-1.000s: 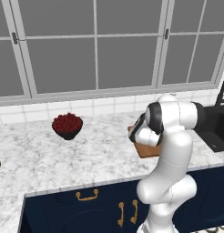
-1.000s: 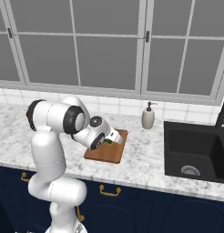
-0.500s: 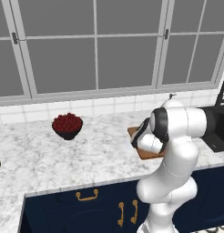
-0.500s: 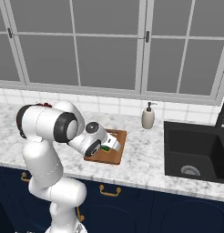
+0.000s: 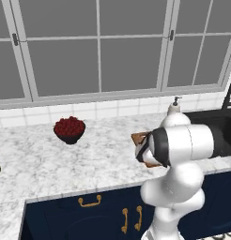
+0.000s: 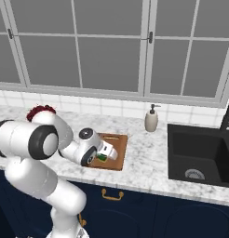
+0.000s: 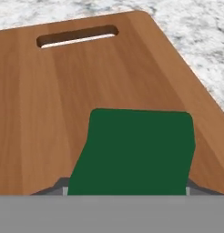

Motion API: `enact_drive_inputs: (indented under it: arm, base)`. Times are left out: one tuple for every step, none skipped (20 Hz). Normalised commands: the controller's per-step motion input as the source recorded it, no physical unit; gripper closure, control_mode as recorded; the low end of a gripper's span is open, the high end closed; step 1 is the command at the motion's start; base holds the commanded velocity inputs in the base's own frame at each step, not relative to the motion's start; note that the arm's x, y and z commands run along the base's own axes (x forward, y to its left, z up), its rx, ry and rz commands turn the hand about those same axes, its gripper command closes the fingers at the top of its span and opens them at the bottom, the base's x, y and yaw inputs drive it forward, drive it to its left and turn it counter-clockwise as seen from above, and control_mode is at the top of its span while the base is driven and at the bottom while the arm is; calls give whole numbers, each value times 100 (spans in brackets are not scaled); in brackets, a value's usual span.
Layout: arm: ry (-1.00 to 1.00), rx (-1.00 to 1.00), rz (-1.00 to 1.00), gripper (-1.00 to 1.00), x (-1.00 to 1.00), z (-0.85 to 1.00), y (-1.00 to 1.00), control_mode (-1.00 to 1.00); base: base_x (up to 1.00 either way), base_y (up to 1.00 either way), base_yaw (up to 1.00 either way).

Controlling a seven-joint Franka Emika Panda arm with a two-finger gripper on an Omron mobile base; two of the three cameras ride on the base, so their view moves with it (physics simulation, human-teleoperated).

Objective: Pick up the sponge from the counter and clean the cutting board by briefly scrubbing or pressing down on the cutting board. Once finished, release the sponge.

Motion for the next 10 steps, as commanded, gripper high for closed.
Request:
enact_drive_inputs:
  arm:
    - [17,0,0,100,-49,-18,57,-100]
    - [17,0,0,100,-49,-30,61,-100]
    - [16,1,0,100,-53,-35,57,-100]
    - [19,6,0,100,-59,-37,54,-100]
    - [21,7,0,100,-61,-36,56,-100]
    - [23,10,0,100,-60,-36,51,-100]
    - [25,11,0,100,-56,-41,47,-100]
    - [28,11,0,100,-39,-51,18,-100]
    - [22,10,0,100,-39,-57,0,-100]
    - [10,9,0,100,-48,-55,-27,-100]
  base:
    - [0,0,0]
    - [0,0,0]
    - [0,0,0]
    - [0,0,0]
    - [0,0,0]
    - [0,0,0]
    - [0,0,0]
    - [0,0,0]
    - [0,0,0]
    - [0,0,0]
